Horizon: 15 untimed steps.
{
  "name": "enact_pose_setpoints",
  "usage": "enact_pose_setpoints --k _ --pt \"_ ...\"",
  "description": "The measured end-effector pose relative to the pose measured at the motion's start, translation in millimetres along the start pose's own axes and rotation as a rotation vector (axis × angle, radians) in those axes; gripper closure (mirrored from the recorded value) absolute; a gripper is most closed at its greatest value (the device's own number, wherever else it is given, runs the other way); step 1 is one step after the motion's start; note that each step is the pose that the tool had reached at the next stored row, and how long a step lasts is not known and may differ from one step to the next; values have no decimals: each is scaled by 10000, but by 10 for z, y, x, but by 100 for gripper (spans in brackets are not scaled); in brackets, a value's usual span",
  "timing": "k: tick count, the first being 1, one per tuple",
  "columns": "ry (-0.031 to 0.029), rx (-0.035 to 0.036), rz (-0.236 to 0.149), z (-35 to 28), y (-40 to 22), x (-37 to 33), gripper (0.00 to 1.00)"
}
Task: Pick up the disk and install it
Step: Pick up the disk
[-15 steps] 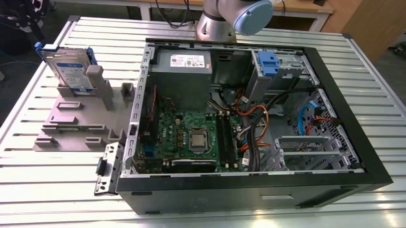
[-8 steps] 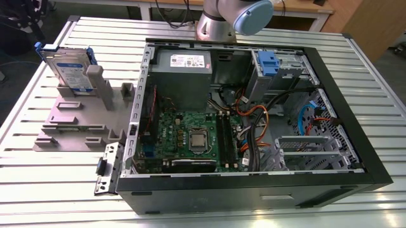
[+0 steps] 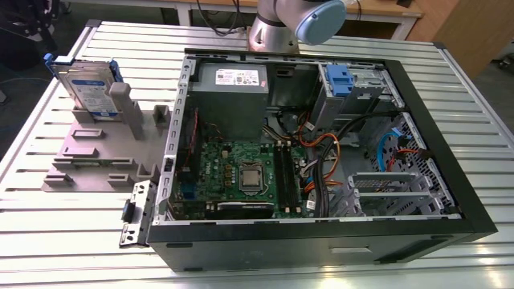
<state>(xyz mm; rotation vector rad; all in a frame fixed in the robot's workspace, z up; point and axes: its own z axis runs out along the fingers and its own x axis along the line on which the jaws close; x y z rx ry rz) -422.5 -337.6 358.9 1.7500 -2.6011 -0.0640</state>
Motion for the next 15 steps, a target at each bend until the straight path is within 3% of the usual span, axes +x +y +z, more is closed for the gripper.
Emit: enact_pose_setpoints --k 3,15 --pt "-30 -4 -117 1 0 -1 89" --pt "41 -42 -2062 10 -2 -1 89"
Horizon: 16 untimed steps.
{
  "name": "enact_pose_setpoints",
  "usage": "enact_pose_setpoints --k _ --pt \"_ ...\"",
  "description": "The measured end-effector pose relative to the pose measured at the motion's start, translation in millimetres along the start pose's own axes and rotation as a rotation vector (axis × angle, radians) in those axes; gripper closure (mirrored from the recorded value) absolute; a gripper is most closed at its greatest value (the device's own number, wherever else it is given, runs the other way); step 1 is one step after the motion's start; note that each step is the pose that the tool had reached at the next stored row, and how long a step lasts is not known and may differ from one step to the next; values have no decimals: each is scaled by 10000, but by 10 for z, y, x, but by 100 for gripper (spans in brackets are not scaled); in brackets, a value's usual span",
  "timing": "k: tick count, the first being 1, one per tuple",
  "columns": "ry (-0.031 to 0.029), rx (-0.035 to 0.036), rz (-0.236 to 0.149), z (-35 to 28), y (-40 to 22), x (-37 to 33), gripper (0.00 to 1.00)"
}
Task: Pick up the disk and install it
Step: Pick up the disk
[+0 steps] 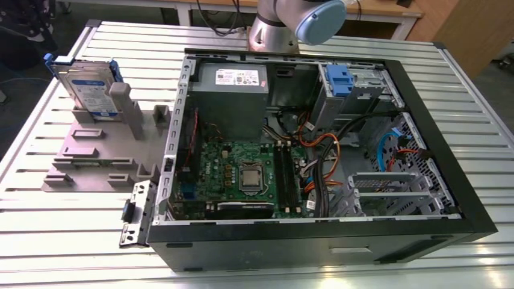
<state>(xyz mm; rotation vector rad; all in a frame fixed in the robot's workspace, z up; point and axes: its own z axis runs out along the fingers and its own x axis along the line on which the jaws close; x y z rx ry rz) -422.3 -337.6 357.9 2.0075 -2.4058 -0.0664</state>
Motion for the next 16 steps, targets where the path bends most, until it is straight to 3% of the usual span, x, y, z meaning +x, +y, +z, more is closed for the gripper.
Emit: enact_pose_setpoints --k 9,14,16 --pt "3 -1 -123 13 2 -76 89" --pt "26 -16 -661 26 1 -78 89" --pt "32 -19 -823 31 1 -78 83"
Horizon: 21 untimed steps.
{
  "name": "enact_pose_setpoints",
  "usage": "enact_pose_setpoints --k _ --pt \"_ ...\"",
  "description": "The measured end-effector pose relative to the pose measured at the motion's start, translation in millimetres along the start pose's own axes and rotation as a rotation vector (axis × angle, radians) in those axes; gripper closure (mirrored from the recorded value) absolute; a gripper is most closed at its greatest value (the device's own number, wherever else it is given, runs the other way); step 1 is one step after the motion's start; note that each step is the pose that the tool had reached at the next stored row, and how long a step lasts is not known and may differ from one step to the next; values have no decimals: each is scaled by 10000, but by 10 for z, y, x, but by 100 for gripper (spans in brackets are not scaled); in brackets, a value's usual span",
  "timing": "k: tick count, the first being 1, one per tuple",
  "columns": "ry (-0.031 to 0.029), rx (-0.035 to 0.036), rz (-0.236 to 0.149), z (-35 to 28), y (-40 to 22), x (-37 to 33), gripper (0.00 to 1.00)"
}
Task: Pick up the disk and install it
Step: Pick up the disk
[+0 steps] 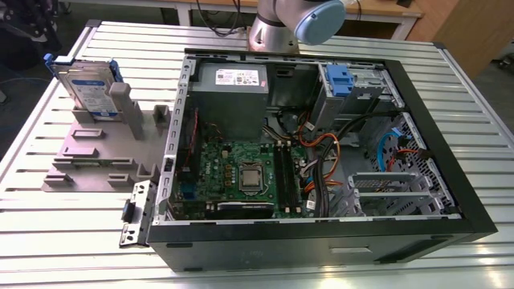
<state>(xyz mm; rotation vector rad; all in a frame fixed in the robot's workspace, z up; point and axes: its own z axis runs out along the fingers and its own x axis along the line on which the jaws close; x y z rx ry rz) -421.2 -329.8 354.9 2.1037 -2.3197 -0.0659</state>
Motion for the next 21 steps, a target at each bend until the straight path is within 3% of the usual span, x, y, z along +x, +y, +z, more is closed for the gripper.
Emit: enact_pose_setpoints --k 5,8,11,13,14,21 --pt "4 -1 -116 29 -1 0 59" --pt "6 -2 -171 45 -2 1 53" --pt "7 -2 -198 68 -2 1 36" --pt "10 -3 -230 86 -3 1 36" --pt "11 -4 -271 96 -4 2 29" --pt "22 7 -534 165 0 4 29"
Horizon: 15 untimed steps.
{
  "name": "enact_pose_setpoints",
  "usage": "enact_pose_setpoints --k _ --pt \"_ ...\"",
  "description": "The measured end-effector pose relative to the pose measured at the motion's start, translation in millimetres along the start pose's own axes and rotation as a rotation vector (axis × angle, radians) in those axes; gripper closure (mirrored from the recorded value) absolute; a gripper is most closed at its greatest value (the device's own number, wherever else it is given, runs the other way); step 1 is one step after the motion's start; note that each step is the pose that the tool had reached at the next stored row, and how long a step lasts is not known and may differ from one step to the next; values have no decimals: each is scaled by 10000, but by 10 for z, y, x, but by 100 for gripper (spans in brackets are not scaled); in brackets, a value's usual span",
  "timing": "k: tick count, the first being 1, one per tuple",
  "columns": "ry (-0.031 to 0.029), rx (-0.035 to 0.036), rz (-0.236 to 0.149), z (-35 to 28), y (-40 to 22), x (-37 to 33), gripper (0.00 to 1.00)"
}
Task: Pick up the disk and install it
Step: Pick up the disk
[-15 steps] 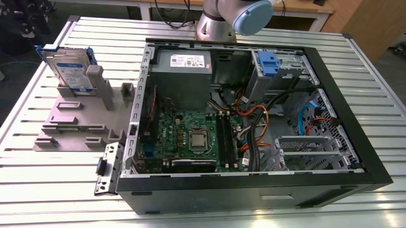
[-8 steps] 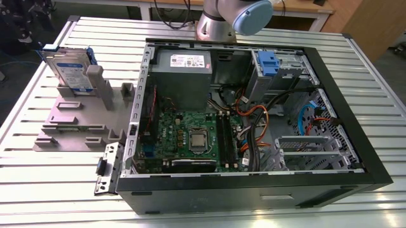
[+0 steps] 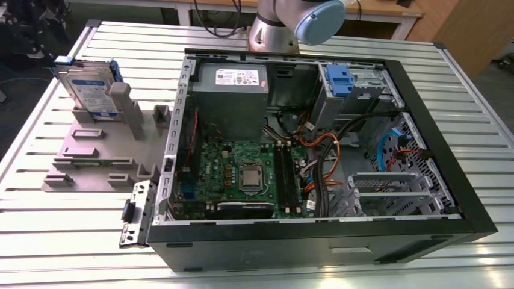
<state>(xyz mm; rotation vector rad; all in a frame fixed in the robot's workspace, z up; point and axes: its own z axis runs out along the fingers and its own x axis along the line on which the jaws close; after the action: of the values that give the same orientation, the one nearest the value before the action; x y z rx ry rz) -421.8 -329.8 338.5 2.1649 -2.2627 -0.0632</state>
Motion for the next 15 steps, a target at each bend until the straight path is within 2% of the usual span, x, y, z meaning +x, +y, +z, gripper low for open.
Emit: enact_pose_setpoints --k 6,11,15 --pt "-1 75 -127 50 26 3 29" --pt "17 67 -645 80 26 -1 29" --pt "17 69 -679 107 27 -17 29"
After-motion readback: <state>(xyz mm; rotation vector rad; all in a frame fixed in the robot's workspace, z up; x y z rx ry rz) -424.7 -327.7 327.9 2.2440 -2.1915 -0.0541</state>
